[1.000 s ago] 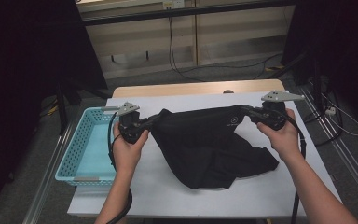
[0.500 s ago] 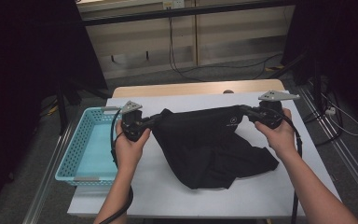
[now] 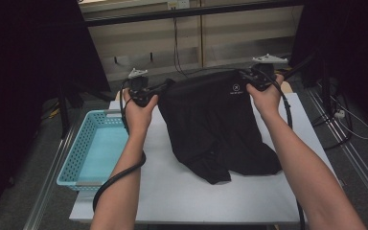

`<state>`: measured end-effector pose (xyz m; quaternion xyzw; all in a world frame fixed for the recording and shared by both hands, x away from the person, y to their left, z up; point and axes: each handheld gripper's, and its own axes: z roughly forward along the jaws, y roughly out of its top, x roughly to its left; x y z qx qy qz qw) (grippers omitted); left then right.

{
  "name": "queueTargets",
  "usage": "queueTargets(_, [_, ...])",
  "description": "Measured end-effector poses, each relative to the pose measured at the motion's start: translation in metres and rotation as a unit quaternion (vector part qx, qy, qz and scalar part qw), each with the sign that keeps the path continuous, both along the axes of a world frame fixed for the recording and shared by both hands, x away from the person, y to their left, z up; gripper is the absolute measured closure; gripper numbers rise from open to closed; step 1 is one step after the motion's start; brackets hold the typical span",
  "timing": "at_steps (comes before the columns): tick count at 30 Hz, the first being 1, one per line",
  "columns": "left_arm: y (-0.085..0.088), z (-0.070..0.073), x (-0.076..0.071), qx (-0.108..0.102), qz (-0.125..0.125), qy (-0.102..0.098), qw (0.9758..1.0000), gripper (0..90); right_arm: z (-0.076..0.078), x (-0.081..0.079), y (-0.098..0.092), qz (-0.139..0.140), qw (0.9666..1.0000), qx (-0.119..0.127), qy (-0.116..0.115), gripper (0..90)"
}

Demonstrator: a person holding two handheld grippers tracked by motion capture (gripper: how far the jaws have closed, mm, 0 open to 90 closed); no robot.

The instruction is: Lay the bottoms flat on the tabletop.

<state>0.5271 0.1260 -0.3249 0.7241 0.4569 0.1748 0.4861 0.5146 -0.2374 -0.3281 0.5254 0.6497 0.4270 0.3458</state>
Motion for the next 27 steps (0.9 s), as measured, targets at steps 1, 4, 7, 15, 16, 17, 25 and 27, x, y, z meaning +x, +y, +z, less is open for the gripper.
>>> queueTargets(1, [-0.003, -0.007, -0.001, 0.003, -0.002, 0.004, 1.0, 39.2, -0.005, 0.001, 0.002, -0.005, 0.9998, -0.01, 0.018, 49.5])
queueTargets(4, [-0.012, -0.032, -0.011, 0.028, -0.029, 0.022, 0.9989, 28.6, -0.027, -0.012, 0.004, 0.026, 0.9976, -0.001, 0.065, 41.1])
queueTargets(7, [-0.017, -0.056, -0.027, 0.039, -0.046, 0.037, 0.9975, 22.3, -0.052, -0.04, -0.001, 0.052, 0.9953, -0.014, 0.08, 37.2])
queueTargets(15, [-0.016, -0.08, -0.071, 0.057, -0.083, 0.052, 0.9935, 17.9, -0.084, -0.123, -0.02, 0.081, 0.9906, -0.029, 0.106, 31.9])
queueTargets(16, [-0.016, -0.081, -0.076, 0.056, -0.085, 0.051, 0.9935, 17.5, -0.085, -0.132, -0.021, 0.08, 0.991, -0.033, 0.102, 31.9])
queueTargets(17, [-0.016, -0.082, -0.081, 0.056, -0.089, 0.052, 0.9931, 17.2, -0.086, -0.139, -0.023, 0.08, 0.991, -0.036, 0.101, 32.0])
queueTargets(25, [-0.013, -0.081, -0.11, 0.067, -0.108, 0.034, 0.9913, 15.4, -0.092, -0.182, -0.031, 0.083, 0.9901, -0.031, 0.109, 33.5])
queueTargets(27, [-0.013, -0.082, -0.114, 0.069, -0.112, 0.033, 0.9908, 15.3, -0.096, -0.187, -0.032, 0.086, 0.9893, -0.034, 0.113, 34.9])
